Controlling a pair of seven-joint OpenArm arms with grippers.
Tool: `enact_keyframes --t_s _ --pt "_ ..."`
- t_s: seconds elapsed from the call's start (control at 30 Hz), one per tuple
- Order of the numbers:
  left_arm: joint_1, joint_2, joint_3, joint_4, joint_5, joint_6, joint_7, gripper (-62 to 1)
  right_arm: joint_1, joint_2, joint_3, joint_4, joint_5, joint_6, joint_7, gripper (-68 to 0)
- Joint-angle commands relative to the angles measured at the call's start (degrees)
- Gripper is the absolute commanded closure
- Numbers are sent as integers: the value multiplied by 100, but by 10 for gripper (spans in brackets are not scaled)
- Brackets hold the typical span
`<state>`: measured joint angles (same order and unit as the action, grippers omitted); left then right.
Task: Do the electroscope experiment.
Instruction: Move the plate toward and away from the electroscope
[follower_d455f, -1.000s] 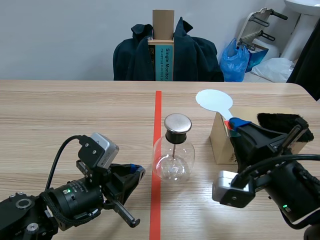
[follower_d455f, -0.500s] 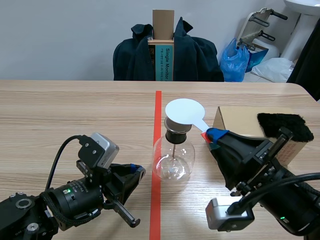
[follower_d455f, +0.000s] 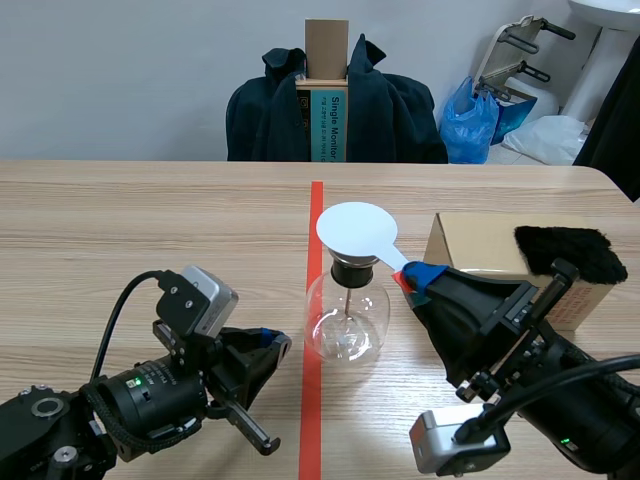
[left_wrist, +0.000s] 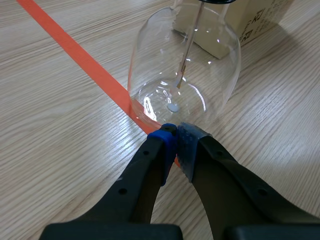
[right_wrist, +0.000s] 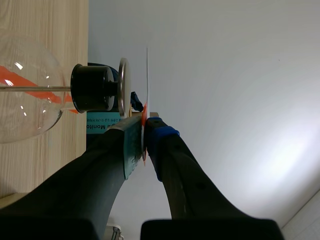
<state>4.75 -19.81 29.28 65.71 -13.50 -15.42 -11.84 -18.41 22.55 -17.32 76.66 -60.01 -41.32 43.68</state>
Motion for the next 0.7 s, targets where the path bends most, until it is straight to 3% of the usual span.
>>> enact_keyframes --t_s 0.0,0.2,0.67 --pt "-81 61 -33 81 -35 -9 -59 -29 111 63 85 125 59 -61 -52 -8" --pt "-81 61 -33 81 -35 -9 -59 -29 111 63 85 125 59 -63 -461 -8" --pt "-81 61 -33 81 -35 -9 -61 -29 109 63 85 125 59 -63 -2192 -8"
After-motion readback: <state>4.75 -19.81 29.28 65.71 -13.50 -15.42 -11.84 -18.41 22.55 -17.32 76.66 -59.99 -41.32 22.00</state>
